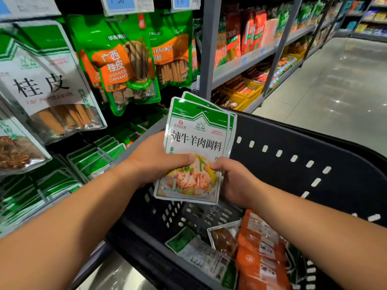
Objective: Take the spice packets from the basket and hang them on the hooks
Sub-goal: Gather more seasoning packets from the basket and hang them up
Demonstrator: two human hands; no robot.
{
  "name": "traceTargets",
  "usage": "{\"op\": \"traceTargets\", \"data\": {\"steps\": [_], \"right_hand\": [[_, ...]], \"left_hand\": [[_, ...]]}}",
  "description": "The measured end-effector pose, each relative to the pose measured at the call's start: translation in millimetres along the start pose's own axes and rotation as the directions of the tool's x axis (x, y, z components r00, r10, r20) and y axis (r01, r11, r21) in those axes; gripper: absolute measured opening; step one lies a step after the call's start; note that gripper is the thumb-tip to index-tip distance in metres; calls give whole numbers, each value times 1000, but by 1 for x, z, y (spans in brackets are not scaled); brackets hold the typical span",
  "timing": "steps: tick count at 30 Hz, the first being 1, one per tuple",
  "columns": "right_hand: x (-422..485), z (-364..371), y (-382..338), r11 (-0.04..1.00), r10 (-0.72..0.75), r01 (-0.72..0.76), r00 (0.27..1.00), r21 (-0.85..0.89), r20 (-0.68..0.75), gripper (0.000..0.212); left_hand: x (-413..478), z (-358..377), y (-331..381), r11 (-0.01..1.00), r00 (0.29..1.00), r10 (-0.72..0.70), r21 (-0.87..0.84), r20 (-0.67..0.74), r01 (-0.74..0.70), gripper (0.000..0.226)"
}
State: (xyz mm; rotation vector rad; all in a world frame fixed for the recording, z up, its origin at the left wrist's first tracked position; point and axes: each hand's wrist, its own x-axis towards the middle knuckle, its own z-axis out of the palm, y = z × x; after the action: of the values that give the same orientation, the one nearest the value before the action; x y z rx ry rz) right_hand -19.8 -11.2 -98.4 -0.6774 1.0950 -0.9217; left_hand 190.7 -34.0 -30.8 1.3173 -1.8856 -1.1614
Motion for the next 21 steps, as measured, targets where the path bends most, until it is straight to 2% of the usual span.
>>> {"op": "traceTargets", "data": {"steps": [3,6,10,13,15,21], "right_hand": [[5,-20,23,995,3,10,991,-99,130,63],[3,-39,44,954,140,-87,976,-286,169,55],[0,-53,69,816,321,-241,945,-526,65,67],[8,-58,88,708,433,-352,901,-612,-17,49],[12,-56,97,639,468,-366,883,-676,-35,43],[29,-62,129,433,539,-451,823,-780,-177,69]], "left_hand": [[-1,0,1,998,999,6,55,-51,-3,48],[-1,1,2,994,997,21,110,-69,-13,49],[-2,1,0,990,997,-2,142,-76,13,55],[-3,1,2,991,996,-7,130,-92,19,48],[-4,1,4,988,995,-16,153,-95,31,47],[-4,2,5,977,993,-50,200,-104,70,47]]}}
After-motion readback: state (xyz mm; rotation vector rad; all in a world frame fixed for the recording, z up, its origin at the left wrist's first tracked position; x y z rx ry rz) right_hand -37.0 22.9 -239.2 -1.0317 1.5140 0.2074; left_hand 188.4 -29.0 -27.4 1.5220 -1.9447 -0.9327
